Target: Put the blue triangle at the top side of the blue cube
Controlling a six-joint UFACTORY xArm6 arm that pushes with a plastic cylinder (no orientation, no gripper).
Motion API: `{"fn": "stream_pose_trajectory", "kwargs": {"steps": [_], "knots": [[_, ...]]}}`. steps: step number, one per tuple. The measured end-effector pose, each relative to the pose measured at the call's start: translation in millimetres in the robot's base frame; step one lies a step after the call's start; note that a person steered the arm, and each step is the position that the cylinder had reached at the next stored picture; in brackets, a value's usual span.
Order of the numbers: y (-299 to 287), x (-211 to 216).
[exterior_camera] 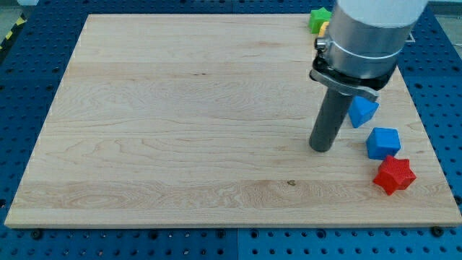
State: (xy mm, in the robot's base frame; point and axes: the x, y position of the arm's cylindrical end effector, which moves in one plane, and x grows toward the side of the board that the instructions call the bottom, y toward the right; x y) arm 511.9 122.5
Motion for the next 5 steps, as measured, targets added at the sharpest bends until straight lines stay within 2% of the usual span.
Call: {"fn": "stream_pose_trajectory", "kwargs": {"steps": [2,5], "knots": [[-3,-3],[1,-63]]}}
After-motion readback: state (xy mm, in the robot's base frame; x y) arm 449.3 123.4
